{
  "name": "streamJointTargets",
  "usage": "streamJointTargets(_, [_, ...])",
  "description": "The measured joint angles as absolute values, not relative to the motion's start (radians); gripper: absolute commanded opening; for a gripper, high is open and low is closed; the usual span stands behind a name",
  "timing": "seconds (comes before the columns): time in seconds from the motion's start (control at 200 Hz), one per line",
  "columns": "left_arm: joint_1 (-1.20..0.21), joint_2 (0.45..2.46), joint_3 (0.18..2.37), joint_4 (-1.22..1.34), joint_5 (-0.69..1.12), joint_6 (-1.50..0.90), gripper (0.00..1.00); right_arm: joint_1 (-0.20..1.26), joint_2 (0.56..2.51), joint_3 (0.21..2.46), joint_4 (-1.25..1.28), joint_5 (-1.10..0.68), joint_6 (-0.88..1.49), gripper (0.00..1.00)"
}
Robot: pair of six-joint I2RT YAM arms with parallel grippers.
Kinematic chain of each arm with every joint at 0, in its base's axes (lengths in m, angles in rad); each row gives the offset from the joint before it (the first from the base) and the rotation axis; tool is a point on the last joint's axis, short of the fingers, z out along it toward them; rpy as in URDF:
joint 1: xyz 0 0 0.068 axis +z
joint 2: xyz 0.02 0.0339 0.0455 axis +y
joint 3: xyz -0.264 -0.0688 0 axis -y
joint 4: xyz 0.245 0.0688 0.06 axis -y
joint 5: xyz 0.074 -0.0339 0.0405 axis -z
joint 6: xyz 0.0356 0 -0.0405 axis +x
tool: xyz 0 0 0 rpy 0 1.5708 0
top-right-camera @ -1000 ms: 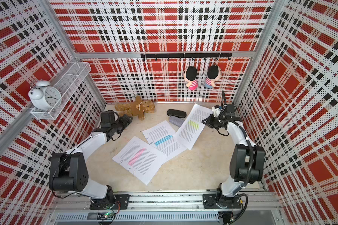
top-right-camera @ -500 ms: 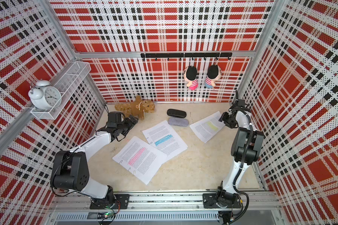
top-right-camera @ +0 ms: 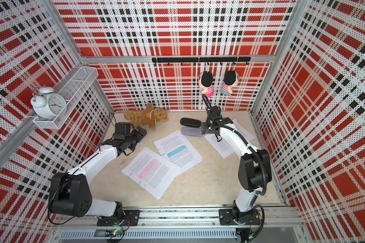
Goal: Unclip the paperclips from the documents
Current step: Place the document at the center of the board, then pick up the document from the center of the board.
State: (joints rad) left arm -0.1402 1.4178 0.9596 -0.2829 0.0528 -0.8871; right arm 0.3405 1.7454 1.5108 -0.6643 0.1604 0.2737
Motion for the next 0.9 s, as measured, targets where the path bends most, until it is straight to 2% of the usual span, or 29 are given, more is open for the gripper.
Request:
streamJointTargets(0.17, [-0.148, 1.309, 0.833, -0.344, 0.046, -0.945, 0.98, 0.337, 1.797, 1.53, -0.556, -0.102, 0.303, 1.0])
streamJointTargets(0.271, [-0.149, 1.233, 0.751, -0.402, 0.044, -1.0, 0.98, 0.357, 1.865, 1.571, -0.537, -0.189, 0.31, 1.0])
streamJointTargets(0.451, [-0.149, 1.149, 0.605, -0.473, 0.051, -1.088, 0.98, 0.491, 2.041, 1.74, -0.564, -0.289, 0.268, 1.0])
streamJointTargets(0.611, [-0.162, 1.123, 0.529, -0.513, 0.072, -1.135, 0.98, 0.588, 2.131, 1.779, -0.587, -0.348, 0.231, 1.0])
streamJointTargets(0.902, [-0.195, 1.097, 0.473, -0.5, 0.095, -1.176, 0.98, 0.627, 2.231, 1.81, -0.601, -0.425, 0.198, 0.9])
